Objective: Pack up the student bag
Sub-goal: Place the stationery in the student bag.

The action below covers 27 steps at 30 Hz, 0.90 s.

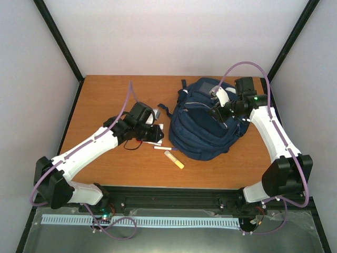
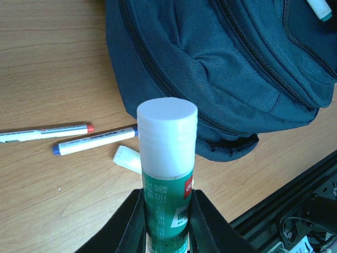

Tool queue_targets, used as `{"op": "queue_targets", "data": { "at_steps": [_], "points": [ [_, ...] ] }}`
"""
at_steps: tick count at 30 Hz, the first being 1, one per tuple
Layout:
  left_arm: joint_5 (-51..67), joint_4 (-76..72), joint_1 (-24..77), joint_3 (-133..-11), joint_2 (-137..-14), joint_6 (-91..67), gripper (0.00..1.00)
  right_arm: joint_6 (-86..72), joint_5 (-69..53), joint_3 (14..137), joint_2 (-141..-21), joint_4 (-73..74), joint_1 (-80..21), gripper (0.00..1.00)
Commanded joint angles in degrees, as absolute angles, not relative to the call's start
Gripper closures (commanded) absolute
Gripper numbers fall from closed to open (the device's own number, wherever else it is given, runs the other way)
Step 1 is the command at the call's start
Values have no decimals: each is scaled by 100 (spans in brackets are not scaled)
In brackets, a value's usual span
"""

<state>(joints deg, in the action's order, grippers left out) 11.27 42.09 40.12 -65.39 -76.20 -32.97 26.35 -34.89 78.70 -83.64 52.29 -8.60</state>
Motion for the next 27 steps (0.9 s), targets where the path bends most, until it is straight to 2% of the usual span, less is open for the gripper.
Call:
{"op": "queue_targets", "data": {
  "at_steps": [1,7,19,27],
  "points": [
    [1332,3999,4016,-6553,-7538,-3300,99,2634,-3847,7911,-8161,4991,-853,97],
    [1809,3485,4017,-6513,-7862,-3584,99,2566,-4015,8070,-8196,5001,-853,97],
    [3045,880,4248,-6776,-8772,-4774,99,1962,-4262,8607,-8470,5044,-853,97],
    [3136,639,4464,-7761,-9796,-5358,99,1544,-4611,9045,-8639,5067,-853,97]
  ]
}}
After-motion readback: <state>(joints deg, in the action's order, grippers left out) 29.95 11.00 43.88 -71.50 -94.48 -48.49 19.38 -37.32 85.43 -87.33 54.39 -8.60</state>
